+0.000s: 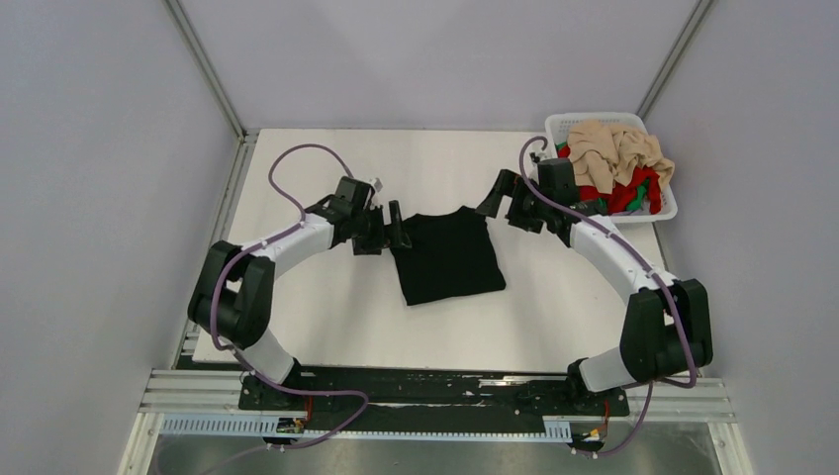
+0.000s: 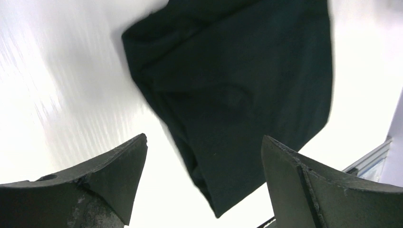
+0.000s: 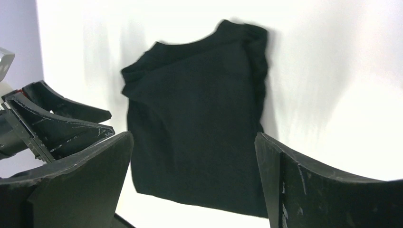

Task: Fold and stack the t-shirts
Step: Put the neatly folded tshirt into the corner of the board with the left arm

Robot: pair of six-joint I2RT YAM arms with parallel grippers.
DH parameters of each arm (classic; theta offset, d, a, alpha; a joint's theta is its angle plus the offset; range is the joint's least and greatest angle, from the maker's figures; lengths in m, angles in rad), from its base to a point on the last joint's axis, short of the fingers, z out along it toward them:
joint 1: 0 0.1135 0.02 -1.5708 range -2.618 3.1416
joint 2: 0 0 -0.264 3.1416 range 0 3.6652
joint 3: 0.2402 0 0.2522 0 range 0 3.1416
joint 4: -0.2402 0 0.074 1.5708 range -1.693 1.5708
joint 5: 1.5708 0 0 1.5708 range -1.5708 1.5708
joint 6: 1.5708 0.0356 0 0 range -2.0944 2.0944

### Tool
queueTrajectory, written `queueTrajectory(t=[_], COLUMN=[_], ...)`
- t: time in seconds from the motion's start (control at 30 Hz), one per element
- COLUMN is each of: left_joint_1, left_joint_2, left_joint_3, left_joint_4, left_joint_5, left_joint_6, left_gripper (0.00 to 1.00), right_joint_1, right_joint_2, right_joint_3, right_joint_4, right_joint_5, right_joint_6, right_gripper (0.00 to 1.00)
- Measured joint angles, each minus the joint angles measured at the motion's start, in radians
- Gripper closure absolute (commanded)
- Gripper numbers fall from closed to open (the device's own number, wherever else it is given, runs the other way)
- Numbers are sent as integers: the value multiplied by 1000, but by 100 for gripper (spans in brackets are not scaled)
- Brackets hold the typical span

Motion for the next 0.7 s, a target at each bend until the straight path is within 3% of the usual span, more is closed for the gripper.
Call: queueTrajectory(t=[0.1,0.17,0.23,0.33,0.37,0.53,0.7], left_joint_1=[-16,-21,-23,-21,-21,-29,-39], left_joint_2=[59,114,159,222,235,267,315], left_joint_3=[-2,-1,24,72,79,153,284], left_joint_4=[15,29,33,51,58,8,-93], left_joint_5=[-6,-16,-7,-16,-18,-106,-347], left_joint_6=[-14,-20,-34,-37,-45,-37,37], left_gripper=[22,36,56,94,100,100,100], right_joint_1=[-13,-21,-26,-31,-33,-46,-52], right_joint_2=[-44,-62,-76,-99,-109,-152,-152], right_joint_3=[-69,-107,-128,-141,-142,-142,-142], right_joint_4=[-4,-15,-27,-42,-49,-53,-56], right_joint_5=[39,56,66,81,88,115,177], right_joint_6=[10,13,13,13,12,0,-34], right_gripper=[0,0,0,0,0,0,0])
